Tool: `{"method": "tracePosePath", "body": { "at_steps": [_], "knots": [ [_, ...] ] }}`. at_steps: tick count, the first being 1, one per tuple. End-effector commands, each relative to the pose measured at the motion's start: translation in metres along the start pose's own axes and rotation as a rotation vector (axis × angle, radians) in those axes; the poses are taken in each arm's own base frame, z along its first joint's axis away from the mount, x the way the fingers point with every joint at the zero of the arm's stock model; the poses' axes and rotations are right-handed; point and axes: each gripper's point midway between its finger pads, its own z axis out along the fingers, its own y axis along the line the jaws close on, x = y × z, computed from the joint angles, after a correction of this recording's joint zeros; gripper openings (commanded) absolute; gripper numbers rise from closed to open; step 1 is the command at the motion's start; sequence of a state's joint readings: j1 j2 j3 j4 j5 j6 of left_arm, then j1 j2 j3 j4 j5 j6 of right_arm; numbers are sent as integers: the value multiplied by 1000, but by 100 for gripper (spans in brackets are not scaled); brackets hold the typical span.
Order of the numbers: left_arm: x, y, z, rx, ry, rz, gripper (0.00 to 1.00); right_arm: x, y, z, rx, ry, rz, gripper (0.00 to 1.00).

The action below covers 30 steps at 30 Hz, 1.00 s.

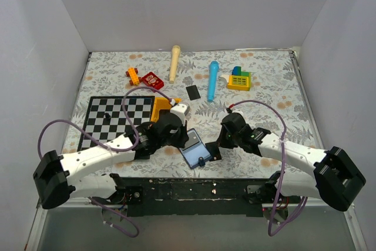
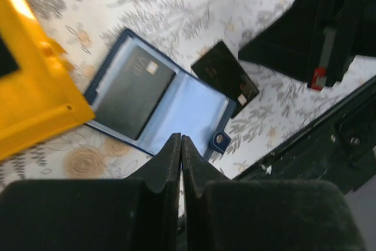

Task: Put the credit cards into the card holder
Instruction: Move the card holder to the center of the board.

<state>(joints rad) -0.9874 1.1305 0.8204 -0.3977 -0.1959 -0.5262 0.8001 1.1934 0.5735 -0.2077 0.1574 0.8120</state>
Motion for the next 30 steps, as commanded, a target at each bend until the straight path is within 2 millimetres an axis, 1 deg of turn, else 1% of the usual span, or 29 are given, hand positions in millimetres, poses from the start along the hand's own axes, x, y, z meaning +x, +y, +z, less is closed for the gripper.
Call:
{"method": "tracePosePath", "body": {
  "at_steps": [1, 3, 5, 7, 9, 11, 14, 17, 23, 26, 30],
  "knots": [
    [47, -25, 19, 99, 117, 31, 0, -8, 4, 4, -21, -26, 4, 1],
    [64, -25, 27, 97, 161, 25, 0, -8, 6, 9, -19, -13, -9, 1],
    [78, -24, 32, 80, 199, 22, 0, -12, 9, 14, -19, -18, -19, 1],
    [93, -20, 34, 57, 237, 22, 0, -17, 14, 18, -23, -20, -26, 1],
    [106, -18, 33, 43, 261, 13, 0, -24, 24, 22, -43, -21, -38, 1],
    [115, -15, 30, 34, 277, 1, 0, -29, 32, 26, -57, -19, -57, 1],
    [124, -10, 26, 12, 289, -8, 0, -37, 42, 31, -70, -22, -74, 1],
    [130, -3, 24, -12, 296, -21, 0, -40, 43, 37, -62, -27, -82, 1],
    [142, 10, 29, -80, 321, -29, 0, -29, 34, 51, -10, 31, -86, 1],
    [144, 9, 35, -79, 324, -26, 0, -21, 27, 53, 11, 57, -85, 1],
    [151, 5, 44, -62, 341, -23, 0, -7, 13, 55, 46, 92, -79, 1]
  ]
}}
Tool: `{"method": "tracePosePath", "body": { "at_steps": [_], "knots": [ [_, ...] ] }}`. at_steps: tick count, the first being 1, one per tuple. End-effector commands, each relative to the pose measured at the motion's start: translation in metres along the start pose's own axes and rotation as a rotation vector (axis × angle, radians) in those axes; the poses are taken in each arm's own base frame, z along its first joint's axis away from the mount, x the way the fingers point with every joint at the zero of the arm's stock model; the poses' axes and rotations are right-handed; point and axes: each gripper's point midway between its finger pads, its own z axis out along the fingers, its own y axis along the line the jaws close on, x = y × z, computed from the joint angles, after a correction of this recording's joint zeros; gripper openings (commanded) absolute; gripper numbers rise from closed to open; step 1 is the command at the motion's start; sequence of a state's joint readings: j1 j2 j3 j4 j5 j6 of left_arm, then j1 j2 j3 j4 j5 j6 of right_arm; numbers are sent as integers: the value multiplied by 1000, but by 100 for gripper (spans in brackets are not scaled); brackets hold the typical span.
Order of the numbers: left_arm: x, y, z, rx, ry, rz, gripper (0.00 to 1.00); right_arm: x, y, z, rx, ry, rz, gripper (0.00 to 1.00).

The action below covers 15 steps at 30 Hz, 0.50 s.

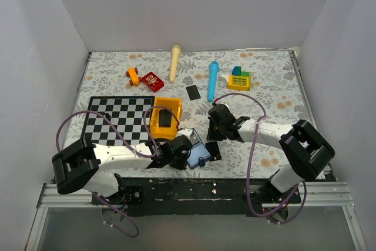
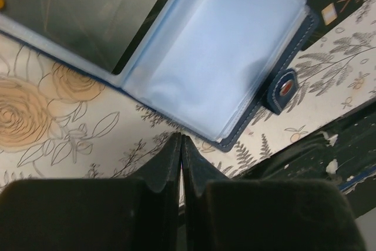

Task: Put the credit cards into the card holder
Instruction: Move the card holder to the center of the board.

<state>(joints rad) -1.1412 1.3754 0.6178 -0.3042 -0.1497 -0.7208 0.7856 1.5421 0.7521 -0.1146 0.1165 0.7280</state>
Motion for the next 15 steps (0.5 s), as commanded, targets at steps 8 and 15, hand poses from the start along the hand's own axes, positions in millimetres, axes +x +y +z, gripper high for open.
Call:
{"method": "tracePosePath", "body": {
  "at_steps": [8, 15],
  "knots": [
    [-2, -11, 19, 26, -4, -7, 0, 33, -27, -9, 63, 82, 42, 1],
    [-9, -13, 24, 10, -14, 4, 0, 53, -52, -27, 144, 113, 66, 1]
  ]
}}
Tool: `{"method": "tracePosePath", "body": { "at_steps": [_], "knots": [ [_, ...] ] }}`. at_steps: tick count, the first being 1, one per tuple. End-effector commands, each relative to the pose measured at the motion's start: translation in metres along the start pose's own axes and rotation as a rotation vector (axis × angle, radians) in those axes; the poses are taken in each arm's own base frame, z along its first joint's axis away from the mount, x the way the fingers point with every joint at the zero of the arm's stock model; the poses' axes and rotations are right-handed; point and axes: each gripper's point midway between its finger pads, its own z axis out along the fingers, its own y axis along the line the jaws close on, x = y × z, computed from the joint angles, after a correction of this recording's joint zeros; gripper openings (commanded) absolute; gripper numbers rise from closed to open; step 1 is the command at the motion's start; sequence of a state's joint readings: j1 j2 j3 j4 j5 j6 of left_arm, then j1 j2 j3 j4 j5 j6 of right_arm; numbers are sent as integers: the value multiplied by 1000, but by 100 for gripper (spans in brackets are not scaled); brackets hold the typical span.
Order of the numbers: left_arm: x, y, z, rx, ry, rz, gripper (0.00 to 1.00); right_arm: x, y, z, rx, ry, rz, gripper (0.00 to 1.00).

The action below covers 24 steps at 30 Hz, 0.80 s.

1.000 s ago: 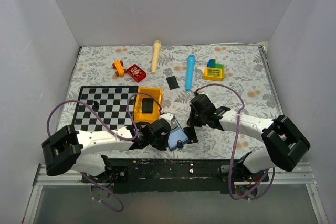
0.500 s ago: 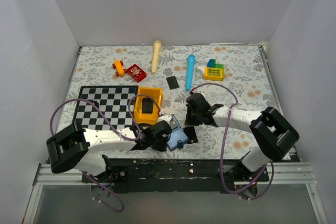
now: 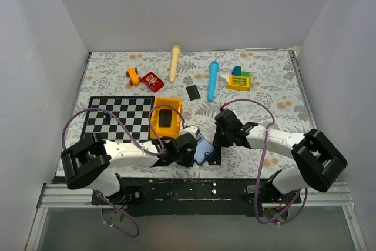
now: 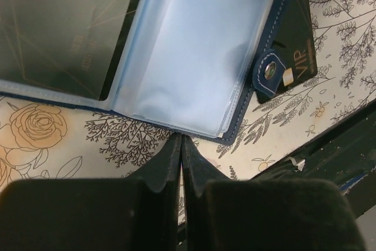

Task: Put the credit cards into the card holder
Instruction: Move the card holder to the center of the board.

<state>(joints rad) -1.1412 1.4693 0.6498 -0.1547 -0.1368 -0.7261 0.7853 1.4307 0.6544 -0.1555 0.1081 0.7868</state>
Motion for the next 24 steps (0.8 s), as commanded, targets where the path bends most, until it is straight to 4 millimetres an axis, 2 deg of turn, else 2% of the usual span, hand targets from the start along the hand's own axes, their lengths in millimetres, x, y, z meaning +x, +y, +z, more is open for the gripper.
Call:
{"method": "tracePosePath", "body": {
  "at_steps": [1, 9, 13, 16, 24],
  "knots": [
    [11, 12, 6, -58, 44, 26, 0, 32, -39, -11, 138, 90, 9, 1],
    [-6, 17, 8, -79, 9, 27, 0, 46, -55, -20, 172, 99, 32, 1],
    [-17, 10, 10, -49, -6, 40, 0, 42, -61, -23, 193, 62, 49, 1],
    [-20, 4, 12, -33, -5, 46, 0, 31, -49, -21, 148, 31, 25, 1],
    [-22, -1, 14, -15, -12, 37, 0, 4, -1, -6, 17, 33, -45, 1]
  ]
}}
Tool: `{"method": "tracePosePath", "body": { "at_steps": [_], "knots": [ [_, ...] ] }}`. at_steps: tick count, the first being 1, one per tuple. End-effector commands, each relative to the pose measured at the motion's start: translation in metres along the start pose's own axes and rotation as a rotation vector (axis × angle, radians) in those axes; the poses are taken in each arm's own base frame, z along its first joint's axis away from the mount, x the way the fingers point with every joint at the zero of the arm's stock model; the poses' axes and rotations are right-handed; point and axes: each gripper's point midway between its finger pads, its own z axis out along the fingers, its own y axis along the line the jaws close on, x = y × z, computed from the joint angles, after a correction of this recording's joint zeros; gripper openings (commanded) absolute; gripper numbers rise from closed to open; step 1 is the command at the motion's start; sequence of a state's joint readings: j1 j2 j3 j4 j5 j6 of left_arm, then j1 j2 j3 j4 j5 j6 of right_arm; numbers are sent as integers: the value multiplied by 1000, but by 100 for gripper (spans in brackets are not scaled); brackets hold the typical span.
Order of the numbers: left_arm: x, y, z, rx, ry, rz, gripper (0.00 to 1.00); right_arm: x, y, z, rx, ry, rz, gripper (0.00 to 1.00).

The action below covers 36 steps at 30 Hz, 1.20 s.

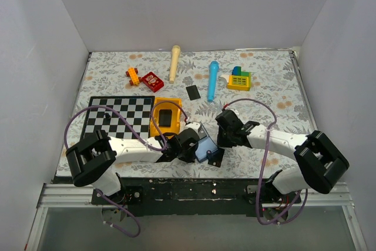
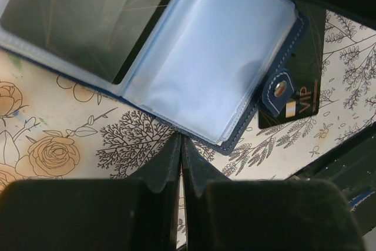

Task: Put the credit cards into the card holder
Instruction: Move the card holder to the center of the board.

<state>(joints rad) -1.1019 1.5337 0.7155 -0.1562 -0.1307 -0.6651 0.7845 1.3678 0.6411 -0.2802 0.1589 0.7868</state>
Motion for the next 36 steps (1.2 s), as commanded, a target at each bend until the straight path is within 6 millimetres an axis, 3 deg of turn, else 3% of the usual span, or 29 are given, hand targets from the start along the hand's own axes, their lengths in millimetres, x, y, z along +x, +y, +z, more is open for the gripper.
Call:
{"method": "tracePosePath", "body": {
  "at_steps": [1, 9, 15, 20, 27, 36],
  "knots": [
    [-6, -3, 4, 3, -9, 6, 0, -9, 28, 7, -83, 10, -47, 1],
    [-26, 1, 5, -20, -51, -6, 0, -32, 44, 11, -108, -18, -49, 1],
    [-48, 14, 3, 8, -93, -52, 0, -41, 26, 4, -60, -69, -12, 1],
    [-55, 8, 5, 47, -96, -33, 0, -53, 5, -6, 0, -128, 32, 1],
    [-59, -8, 11, 115, -88, -34, 0, -45, -6, -5, 39, -101, 38, 1],
    [-67, -9, 18, 100, -102, -29, 0, -28, -14, -2, 41, -63, 56, 1]
  ]
}}
